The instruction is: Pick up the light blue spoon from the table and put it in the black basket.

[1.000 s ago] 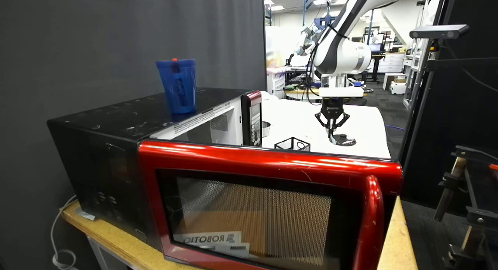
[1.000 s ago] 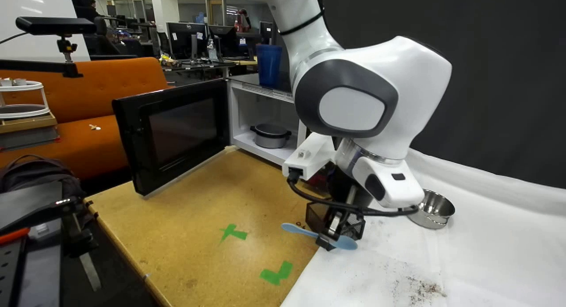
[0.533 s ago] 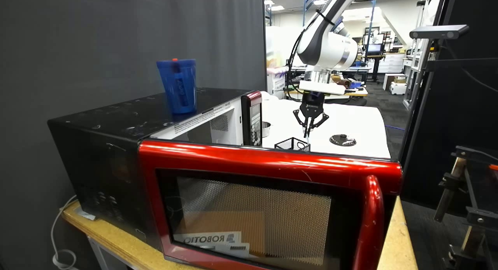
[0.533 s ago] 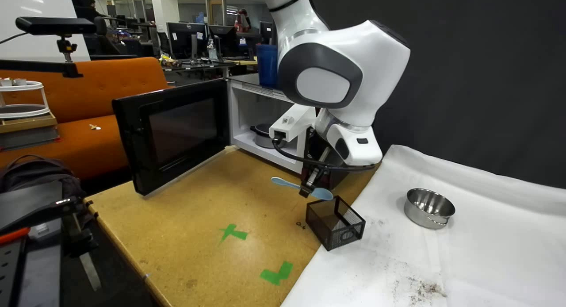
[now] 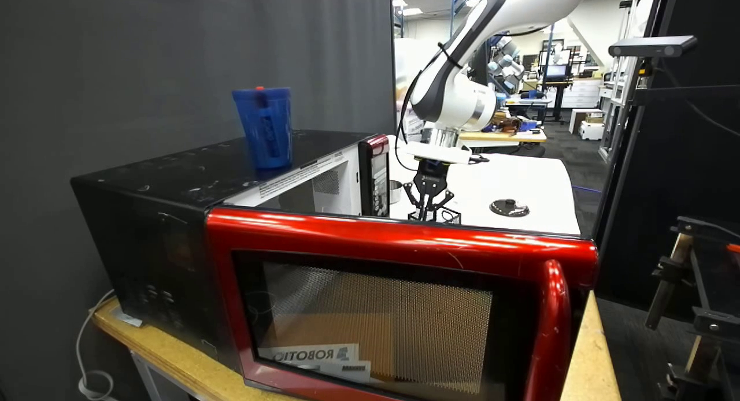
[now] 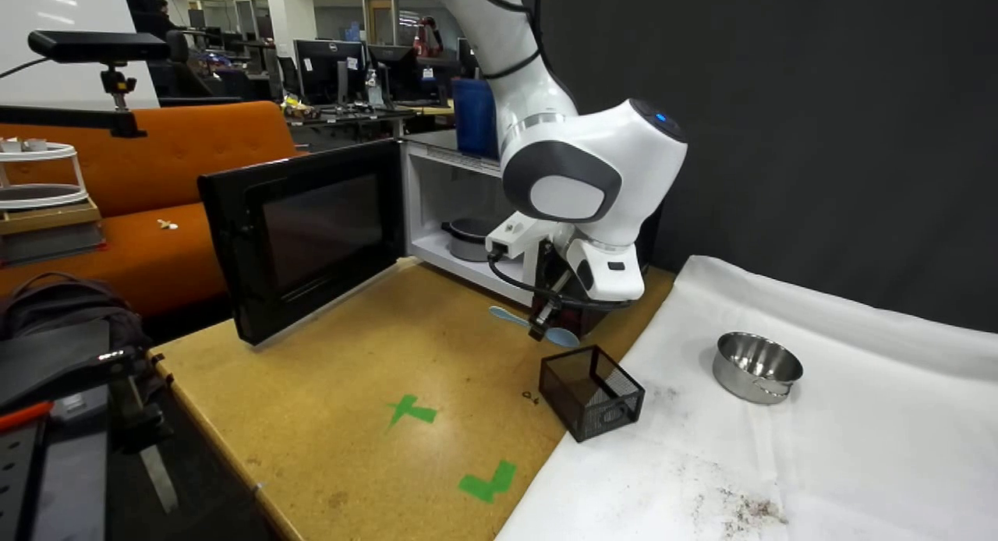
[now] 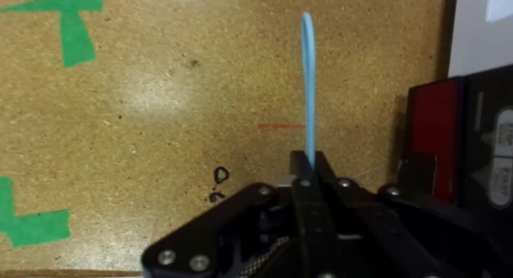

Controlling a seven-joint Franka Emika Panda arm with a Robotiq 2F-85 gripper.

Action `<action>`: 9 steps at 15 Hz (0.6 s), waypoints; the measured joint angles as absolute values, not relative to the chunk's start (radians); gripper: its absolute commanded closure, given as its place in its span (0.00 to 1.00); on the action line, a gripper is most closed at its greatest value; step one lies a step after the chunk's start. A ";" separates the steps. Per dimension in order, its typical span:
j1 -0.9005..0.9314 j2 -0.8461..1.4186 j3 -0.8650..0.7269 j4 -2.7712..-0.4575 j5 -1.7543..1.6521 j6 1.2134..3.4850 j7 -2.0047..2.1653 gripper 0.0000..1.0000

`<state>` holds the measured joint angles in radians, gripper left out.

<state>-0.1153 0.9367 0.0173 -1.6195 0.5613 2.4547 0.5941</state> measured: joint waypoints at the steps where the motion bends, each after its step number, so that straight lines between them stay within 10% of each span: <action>1: -0.116 0.971 0.013 -1.577 0.563 2.455 0.624 0.99; 9: -0.122 1.078 0.026 -1.398 0.627 2.451 0.802 0.99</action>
<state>-0.1221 1.0784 0.0262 -1.3979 0.6268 2.4513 0.8022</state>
